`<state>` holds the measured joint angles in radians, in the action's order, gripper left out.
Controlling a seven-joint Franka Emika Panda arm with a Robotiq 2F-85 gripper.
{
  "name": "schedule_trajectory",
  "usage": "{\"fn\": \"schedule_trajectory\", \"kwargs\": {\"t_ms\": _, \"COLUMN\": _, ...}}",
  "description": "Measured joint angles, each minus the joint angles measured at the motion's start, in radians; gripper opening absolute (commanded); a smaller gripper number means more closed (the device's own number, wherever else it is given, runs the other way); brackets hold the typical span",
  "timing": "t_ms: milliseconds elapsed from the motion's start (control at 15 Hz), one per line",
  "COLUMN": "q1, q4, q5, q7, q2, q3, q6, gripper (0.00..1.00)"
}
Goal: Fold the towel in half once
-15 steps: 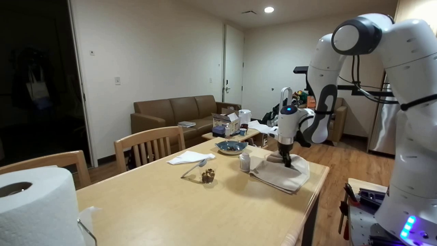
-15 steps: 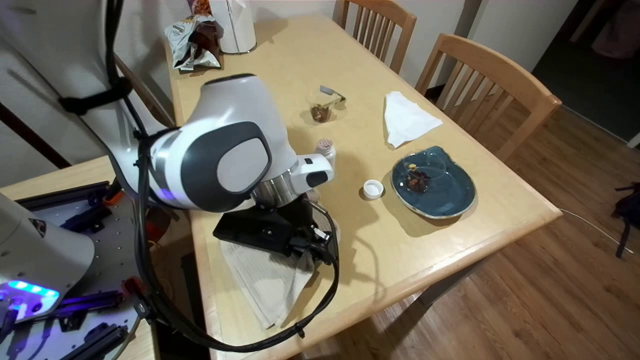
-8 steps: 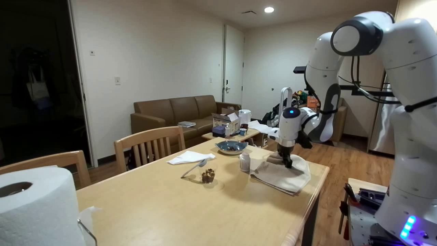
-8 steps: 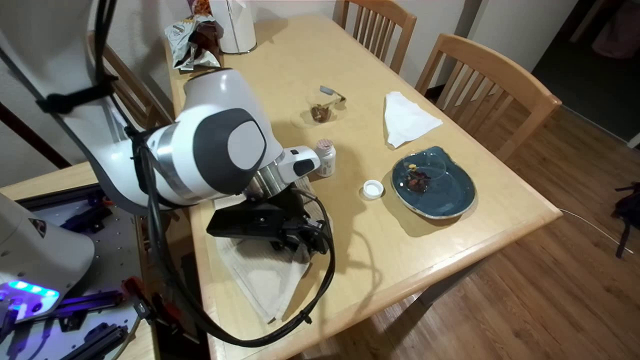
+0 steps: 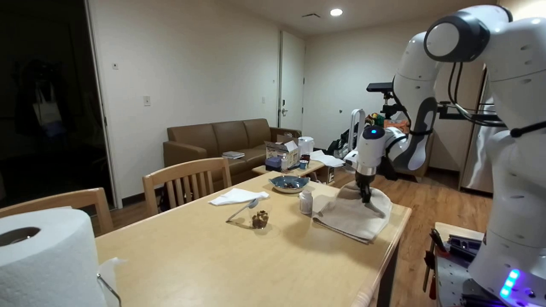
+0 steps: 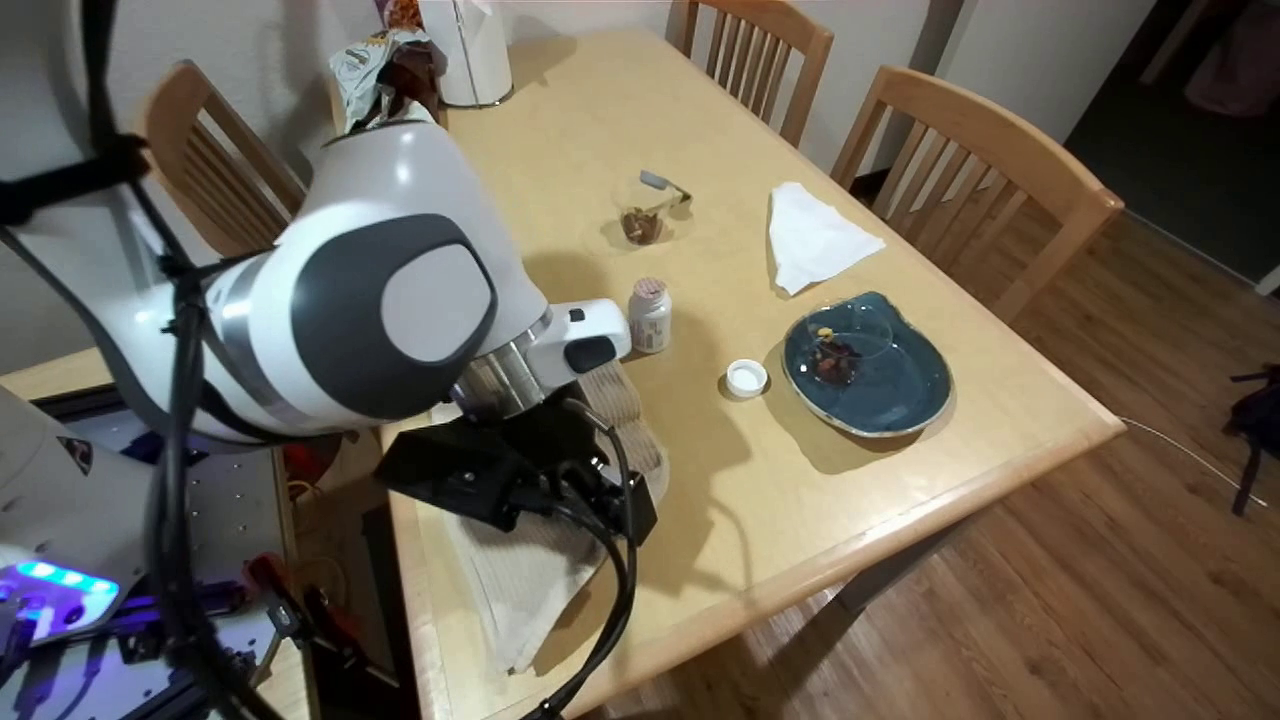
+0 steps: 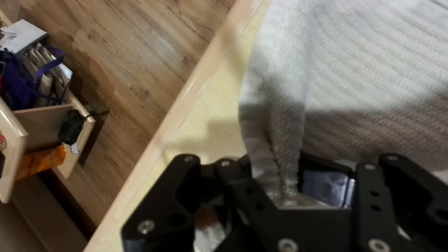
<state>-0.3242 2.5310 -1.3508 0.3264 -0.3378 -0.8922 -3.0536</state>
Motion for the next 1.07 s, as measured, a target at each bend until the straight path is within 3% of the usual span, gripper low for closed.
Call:
{"fn": "schedule_trajectory", "kwargs": {"t_ms": 267, "q1": -0.048, "q4": 0.047, "q5": -0.073, "q7": 0.002, "q2": 0.143, "q3": -0.088, "q6": 0.003, "gripper": 0.05}}
{"fn": "schedule_trajectory", "kwargs": {"t_ms": 467, "q1": -0.083, "q4": 0.075, "q5": -0.135, "q7": 0.007, "q2": 0.205, "q3": -0.092, "q6": 0.005, "gripper": 0.05}}
{"fn": "schedule_trajectory", "kwargs": {"t_ms": 667, "q1": -0.138, "q4": 0.091, "q5": -0.195, "q7": 0.069, "q2": 0.197, "q3": -0.056, "q6": 0.035, "gripper": 0.05}}
{"fn": "schedule_trajectory", "kwargs": {"t_ms": 1000, "q1": -0.245, "q4": 0.119, "q5": -0.220, "q7": 0.180, "q2": 0.094, "q3": 0.067, "q6": 0.086, "gripper": 0.05}}
{"fn": "schedule_trajectory", "kwargs": {"t_ms": 1067, "q1": -0.263, "q4": 0.119, "q5": -0.220, "q7": 0.198, "q2": 0.070, "q3": 0.090, "q6": 0.098, "gripper": 0.31}}
